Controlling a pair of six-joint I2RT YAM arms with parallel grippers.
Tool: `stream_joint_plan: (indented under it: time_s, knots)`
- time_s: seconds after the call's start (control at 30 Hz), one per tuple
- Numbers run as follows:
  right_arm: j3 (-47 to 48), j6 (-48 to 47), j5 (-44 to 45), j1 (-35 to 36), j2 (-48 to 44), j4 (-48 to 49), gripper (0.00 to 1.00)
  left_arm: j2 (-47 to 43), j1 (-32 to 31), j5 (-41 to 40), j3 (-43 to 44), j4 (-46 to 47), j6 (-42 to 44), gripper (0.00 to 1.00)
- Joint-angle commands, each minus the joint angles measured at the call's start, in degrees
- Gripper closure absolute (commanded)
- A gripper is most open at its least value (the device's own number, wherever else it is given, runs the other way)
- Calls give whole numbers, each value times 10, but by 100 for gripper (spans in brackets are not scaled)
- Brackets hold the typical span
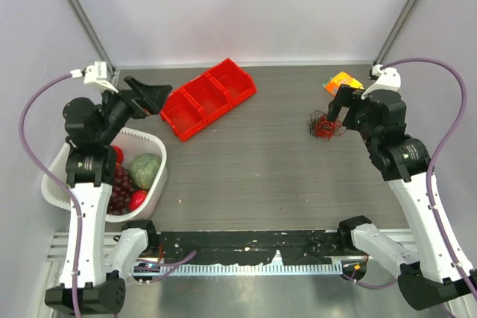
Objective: Untangle the cables
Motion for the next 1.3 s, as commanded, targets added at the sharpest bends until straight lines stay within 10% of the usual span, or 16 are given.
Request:
stream_joint_plan:
  time_s: [0.0, 0.33, 0.77, 1.07, 1.27]
  knots:
    - [13, 22, -49, 2, 37, 29, 1, 36, 1, 154, -8, 27, -20, 0]
    - [-82, 100, 34, -38, 161, 187, 1, 48, 1, 234, -92, 104, -154, 0]
    - [-14, 101, -137, -186, 456, 246, 17, -46, 2, -18, -110, -88, -63, 0]
    - [-135, 150, -201, 11, 405, 258, 42, -6, -16, 147, -131, -45, -55, 6]
    - [-289, 224, -270, 152, 268, 310, 43, -3, -241, 3, -173, -33, -42, 14]
